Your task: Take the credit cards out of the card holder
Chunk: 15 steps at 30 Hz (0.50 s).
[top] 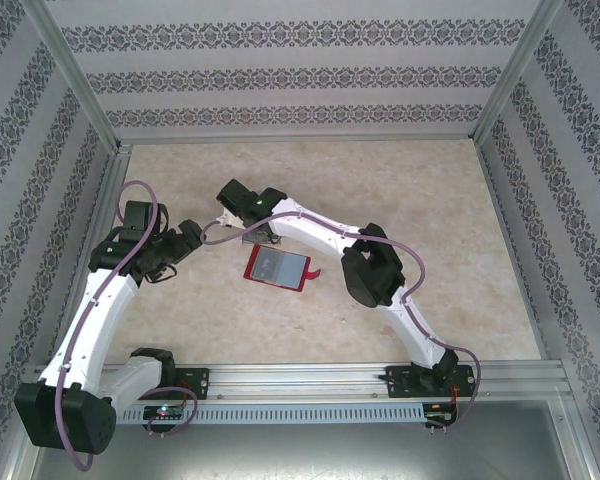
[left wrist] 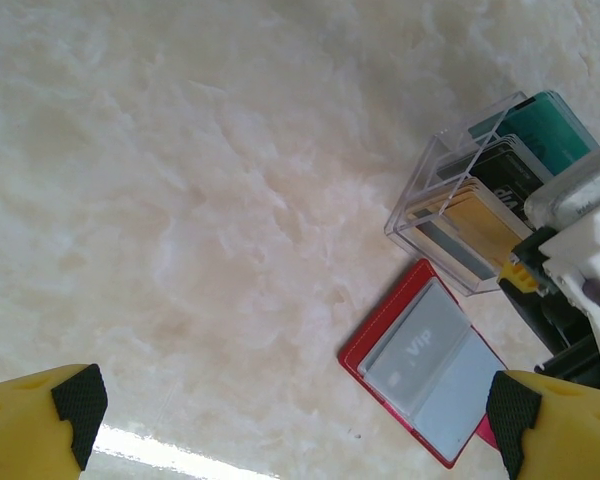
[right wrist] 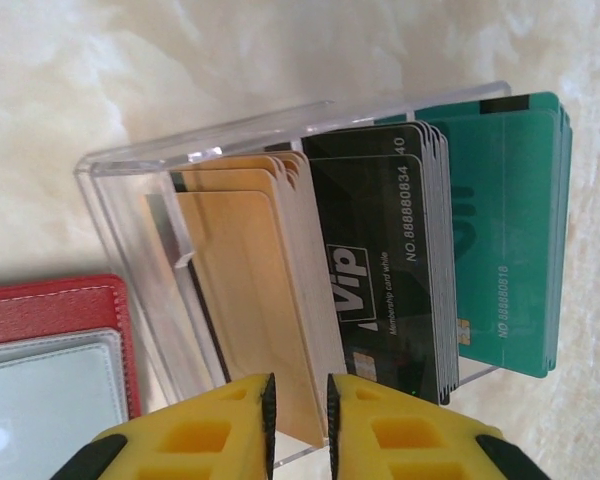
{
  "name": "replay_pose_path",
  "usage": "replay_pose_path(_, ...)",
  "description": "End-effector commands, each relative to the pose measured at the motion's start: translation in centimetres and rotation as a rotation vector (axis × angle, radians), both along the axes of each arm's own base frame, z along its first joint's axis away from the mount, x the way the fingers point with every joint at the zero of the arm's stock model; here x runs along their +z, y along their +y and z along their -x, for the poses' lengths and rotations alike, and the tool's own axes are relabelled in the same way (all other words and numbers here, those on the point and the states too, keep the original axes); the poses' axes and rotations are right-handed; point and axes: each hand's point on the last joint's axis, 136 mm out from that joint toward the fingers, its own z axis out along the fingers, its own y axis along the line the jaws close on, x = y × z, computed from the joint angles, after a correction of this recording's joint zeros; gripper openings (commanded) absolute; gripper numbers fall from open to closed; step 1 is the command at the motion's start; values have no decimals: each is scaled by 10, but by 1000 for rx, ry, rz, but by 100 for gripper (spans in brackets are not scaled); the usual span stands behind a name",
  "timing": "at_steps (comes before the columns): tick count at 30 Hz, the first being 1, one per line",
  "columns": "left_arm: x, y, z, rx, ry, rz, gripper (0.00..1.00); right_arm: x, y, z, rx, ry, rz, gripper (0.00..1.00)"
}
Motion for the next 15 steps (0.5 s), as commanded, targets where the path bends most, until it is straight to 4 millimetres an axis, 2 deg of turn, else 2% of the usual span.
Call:
replay_pose_path(1,-3,0,8,10,20,22,100,-11,-12,-7,-64,-14,30,25)
replay_pose_path(5,-5,-5,5,-12,8,46,100,6,-17,-9,-148,-6,-61,27)
replay_pose_path(9,-6,-19,-2,-71,-21,102,100,35,-26,-5,-273,15,-214,33)
replay_pose_path(11,-7,-29,-7,-117,-30,147,97,46,-33,4,-338,44,-287,34)
replay_pose_path(15,-13,-49,-16,-195,-34,229,90,54,-52,33,-495,135,-423,39)
